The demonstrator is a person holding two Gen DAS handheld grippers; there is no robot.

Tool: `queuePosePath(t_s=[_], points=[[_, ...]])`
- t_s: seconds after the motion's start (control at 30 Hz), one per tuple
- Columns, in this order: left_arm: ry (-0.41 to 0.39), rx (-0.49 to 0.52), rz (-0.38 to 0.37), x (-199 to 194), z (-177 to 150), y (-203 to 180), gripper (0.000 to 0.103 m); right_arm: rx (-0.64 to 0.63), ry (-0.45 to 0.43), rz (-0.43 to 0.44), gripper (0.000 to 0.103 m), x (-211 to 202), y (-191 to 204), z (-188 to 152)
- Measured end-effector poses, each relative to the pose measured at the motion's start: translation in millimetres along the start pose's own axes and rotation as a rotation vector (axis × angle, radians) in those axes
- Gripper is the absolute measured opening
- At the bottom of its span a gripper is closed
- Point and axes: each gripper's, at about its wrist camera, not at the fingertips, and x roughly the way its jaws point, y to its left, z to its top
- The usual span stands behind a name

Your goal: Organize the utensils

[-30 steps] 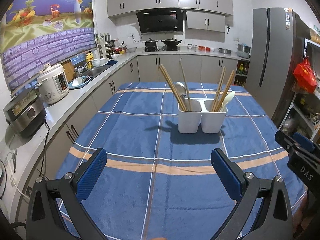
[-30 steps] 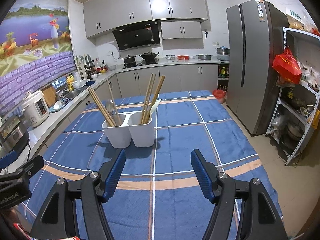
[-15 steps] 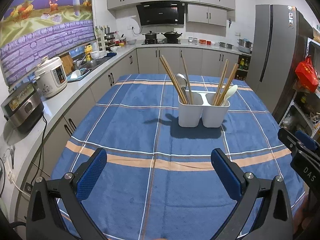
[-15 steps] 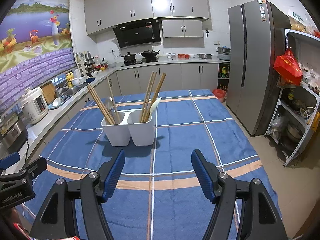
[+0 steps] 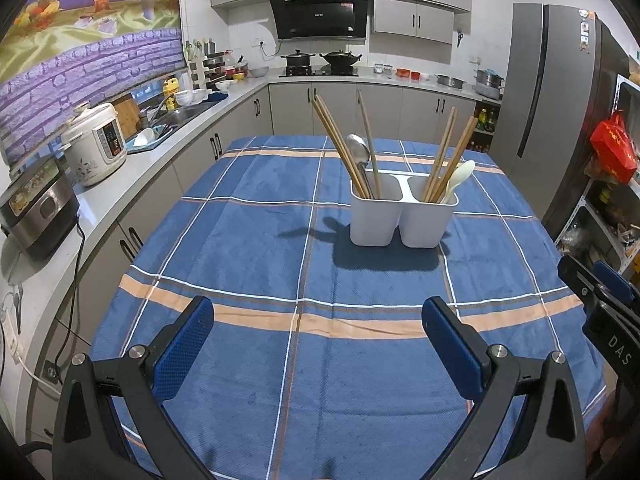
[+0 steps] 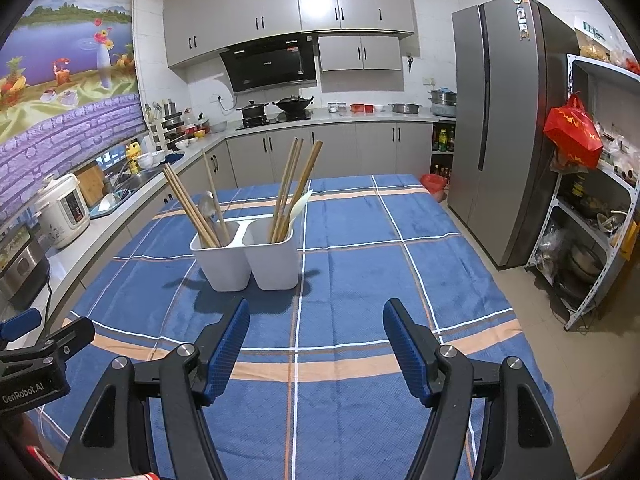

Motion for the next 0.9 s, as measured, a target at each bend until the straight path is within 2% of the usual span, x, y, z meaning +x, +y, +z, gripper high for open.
queuePosePath(t_s=[0.9], points=[[0.002, 0.006, -0.022, 2.6, -7.2, -1.4, 0.103, -0.012, -0.014, -0.014, 0.075, -7.1, 3.9, -4.9]])
